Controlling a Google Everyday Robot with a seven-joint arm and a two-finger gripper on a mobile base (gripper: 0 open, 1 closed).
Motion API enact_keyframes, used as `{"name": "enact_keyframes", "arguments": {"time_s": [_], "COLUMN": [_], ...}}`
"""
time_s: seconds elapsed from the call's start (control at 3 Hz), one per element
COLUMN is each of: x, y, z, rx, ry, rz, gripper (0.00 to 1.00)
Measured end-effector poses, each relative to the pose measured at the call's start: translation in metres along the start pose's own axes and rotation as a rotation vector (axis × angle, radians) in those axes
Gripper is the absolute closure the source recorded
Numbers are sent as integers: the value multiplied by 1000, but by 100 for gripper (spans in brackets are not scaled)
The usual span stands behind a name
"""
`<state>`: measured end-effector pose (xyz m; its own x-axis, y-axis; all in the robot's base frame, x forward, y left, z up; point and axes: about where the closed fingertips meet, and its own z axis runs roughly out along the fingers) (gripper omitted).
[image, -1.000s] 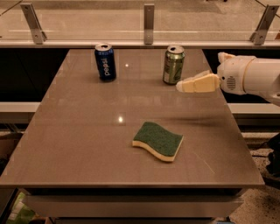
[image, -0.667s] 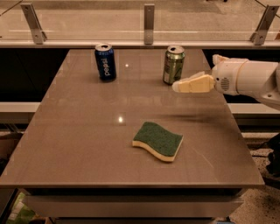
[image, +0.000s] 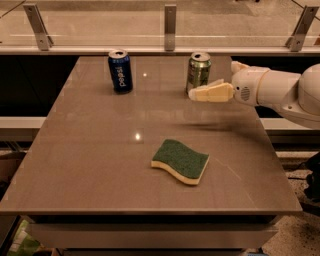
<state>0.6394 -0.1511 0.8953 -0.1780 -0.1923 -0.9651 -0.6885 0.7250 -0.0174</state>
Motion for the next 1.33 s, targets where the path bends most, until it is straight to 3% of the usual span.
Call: {"name": "enact_keyframes", "arguments": {"time_s": [1.33], "x": [4], "y": [-13], "z": [46], "rx": [-49], "ry": [-125], "rz": [57], "gripper": [0]}}
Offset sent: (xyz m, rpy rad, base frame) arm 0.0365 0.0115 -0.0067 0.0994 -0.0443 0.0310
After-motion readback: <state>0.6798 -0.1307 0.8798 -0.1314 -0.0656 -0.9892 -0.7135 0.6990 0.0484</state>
